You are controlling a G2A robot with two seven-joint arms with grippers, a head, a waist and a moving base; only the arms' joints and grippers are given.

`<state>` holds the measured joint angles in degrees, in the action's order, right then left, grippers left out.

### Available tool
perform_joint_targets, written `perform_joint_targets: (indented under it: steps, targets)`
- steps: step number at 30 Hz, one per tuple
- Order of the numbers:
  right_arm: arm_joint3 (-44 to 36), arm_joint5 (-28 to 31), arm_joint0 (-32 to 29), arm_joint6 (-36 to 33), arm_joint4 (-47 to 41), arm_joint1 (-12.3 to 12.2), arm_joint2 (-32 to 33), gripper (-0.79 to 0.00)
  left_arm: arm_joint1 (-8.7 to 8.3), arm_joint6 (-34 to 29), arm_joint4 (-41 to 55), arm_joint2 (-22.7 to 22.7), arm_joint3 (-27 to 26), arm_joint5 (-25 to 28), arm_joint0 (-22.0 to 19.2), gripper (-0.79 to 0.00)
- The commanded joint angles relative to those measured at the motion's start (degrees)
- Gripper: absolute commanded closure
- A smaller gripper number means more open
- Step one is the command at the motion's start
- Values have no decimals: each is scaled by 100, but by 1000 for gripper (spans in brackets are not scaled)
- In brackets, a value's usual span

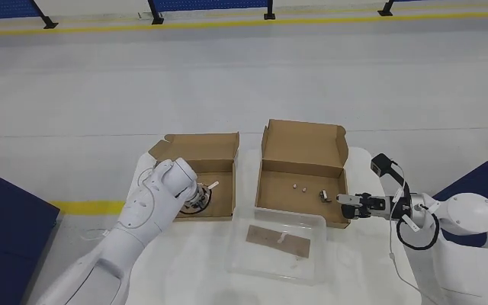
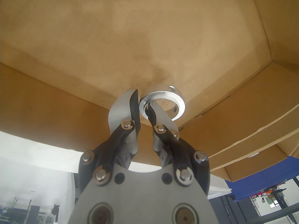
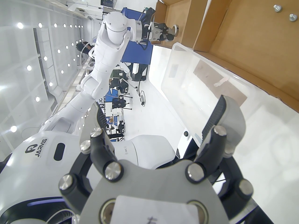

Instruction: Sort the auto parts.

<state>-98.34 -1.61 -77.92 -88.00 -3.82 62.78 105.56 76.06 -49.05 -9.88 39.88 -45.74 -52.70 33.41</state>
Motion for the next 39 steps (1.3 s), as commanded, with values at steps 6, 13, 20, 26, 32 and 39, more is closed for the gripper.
perform_joint_targets:
  steps: [6, 13, 20, 26, 32, 39]
  targets:
    - [0, 0, 0, 0, -1, 0, 0, -785, 56, 457, 190, 187, 90, -76, -44, 0]
    - [0, 0, 0, 0, -1, 0, 0, -785, 177, 750, 272, 170, 369, -110, -140, 0]
    - [0, 0, 0, 0, -1, 0, 0, -785, 366, 945, 467, 106, 836, 52, -243, 0]
    - [0, 0, 0, 0, -1, 0, 0, -785, 524, 1067, 577, 46, 1246, 222, -332, 0]
    - [0, 0, 0, 0, -1, 0, 0, -785, 649, 1113, 638, 14, 1571, 317, -431, 0]
    - [0, 0, 0, 0, -1, 0, 0, -785, 768, 1151, 708, 16, 1878, 429, -518, 0]
